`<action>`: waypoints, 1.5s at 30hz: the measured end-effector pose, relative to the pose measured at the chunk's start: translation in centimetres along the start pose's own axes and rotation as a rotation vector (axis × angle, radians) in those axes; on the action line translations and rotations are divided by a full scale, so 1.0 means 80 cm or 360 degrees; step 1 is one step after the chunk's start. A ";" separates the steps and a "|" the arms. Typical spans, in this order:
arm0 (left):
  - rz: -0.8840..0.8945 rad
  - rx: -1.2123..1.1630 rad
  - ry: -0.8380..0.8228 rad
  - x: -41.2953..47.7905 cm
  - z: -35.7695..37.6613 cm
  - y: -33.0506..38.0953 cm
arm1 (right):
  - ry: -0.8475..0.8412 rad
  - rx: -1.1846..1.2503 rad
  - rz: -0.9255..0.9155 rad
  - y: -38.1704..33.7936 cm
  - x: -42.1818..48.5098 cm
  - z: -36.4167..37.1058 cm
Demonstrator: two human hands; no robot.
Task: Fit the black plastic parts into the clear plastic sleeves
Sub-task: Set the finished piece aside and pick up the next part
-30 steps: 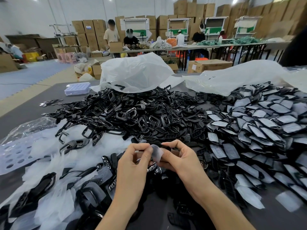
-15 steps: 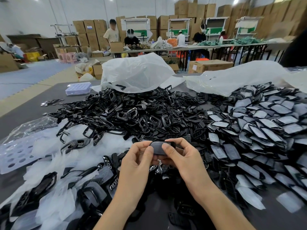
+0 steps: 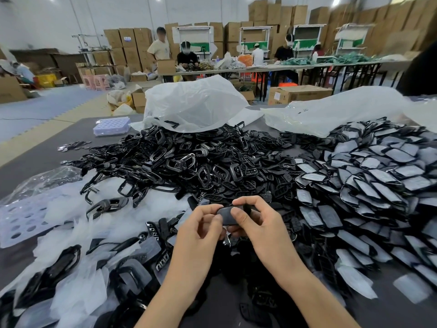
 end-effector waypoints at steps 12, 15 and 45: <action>0.0016 0.0014 -0.0034 -0.005 0.003 0.002 | -0.0018 -0.0130 -0.0012 0.002 0.002 -0.004; 0.0048 -0.0008 -0.0025 -0.007 0.005 0.007 | -0.0028 -0.0128 -0.0018 0.002 0.002 -0.005; 0.0163 0.0249 -0.0031 -0.007 0.001 0.001 | -0.0104 -0.0149 0.0051 0.000 -0.001 -0.003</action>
Point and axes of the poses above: each hand's wrist, its own x-axis towards the middle knuckle, its own z-axis out of the palm, y = z × x, the point moved 1 cm from there along x, towards the middle knuckle, and after that the axes turned 7 degrees about x, right-handed, at the moved point
